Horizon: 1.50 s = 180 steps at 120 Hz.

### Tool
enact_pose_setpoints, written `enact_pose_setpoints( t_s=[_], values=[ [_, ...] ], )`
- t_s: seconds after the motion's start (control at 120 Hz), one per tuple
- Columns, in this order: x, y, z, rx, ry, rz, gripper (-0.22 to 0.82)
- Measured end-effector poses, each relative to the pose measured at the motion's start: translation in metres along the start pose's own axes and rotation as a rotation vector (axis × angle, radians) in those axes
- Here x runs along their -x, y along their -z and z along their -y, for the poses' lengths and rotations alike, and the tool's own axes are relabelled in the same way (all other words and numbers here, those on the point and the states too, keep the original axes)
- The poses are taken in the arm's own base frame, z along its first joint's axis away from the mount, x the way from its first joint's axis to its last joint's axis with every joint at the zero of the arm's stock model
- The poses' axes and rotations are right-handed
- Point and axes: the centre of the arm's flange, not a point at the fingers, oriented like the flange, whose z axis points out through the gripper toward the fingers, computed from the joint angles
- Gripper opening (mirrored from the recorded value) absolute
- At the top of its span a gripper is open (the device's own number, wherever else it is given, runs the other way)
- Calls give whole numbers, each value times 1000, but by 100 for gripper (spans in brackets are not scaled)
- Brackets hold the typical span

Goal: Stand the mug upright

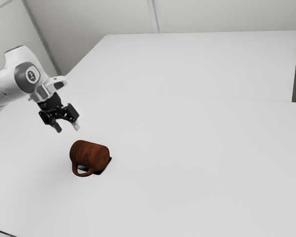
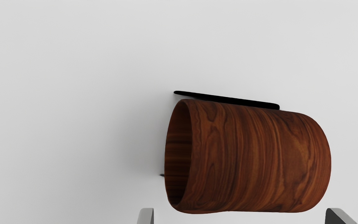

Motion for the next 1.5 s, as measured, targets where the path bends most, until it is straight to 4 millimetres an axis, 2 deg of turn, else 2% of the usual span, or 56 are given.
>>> enact_pose_setpoints(
  t_s=[0.233,0.55,0.7,0.85,1.075,1.142,1.333,1.5],
  values=[
    [-12,-28,55,160,-44,10,60],
    [-17,-73,96,421,-113,33,60],
    [-14,-89,98,536,-139,37,60],
    [-12,-95,92,626,-157,15,60],
    [-2,-120,96,785,-142,27,60],
    [-1,-124,94,812,-146,30,55],
    [1,-128,92,856,-160,36,25],
    [2,-126,88,874,-182,40,10]
  ],
)
